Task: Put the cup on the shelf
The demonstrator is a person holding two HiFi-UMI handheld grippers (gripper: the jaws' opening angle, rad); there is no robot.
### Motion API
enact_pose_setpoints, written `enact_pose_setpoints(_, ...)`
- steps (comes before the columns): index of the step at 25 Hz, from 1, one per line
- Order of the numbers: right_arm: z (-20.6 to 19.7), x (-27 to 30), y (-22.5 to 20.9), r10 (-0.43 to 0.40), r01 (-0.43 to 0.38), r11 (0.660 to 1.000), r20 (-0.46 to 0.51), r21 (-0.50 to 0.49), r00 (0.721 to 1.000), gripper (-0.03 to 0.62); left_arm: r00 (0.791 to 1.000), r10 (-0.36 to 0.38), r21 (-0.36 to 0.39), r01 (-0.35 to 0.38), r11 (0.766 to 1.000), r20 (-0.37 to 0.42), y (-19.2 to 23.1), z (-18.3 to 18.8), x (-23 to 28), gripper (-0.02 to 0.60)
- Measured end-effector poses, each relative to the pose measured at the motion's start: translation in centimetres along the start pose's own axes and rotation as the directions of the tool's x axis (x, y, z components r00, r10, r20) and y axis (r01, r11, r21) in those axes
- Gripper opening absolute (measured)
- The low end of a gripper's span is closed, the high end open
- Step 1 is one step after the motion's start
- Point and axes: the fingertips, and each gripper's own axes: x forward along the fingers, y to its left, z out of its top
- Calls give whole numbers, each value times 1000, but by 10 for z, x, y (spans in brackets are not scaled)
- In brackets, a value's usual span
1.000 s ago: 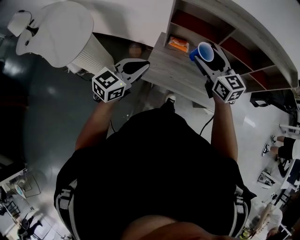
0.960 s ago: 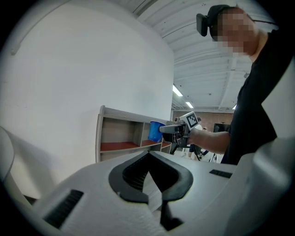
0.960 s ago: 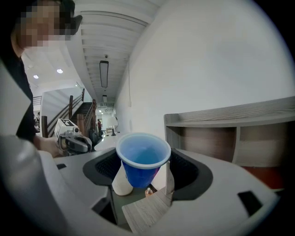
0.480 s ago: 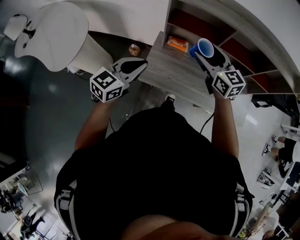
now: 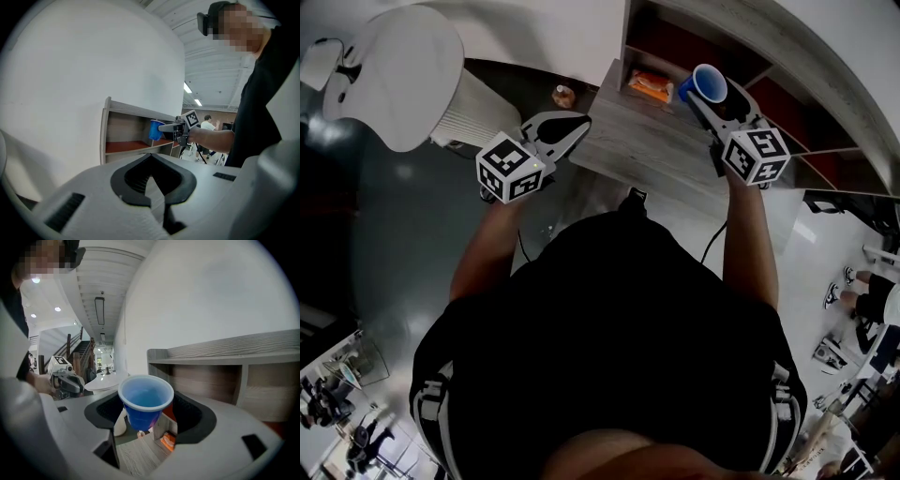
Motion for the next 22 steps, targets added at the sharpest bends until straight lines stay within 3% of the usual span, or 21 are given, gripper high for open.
enact_pose_setpoints(22,-13,51,-59,48,-46,997,-28,68,998,331,999,7,-55,-9,998,-40,30,-3,59,17)
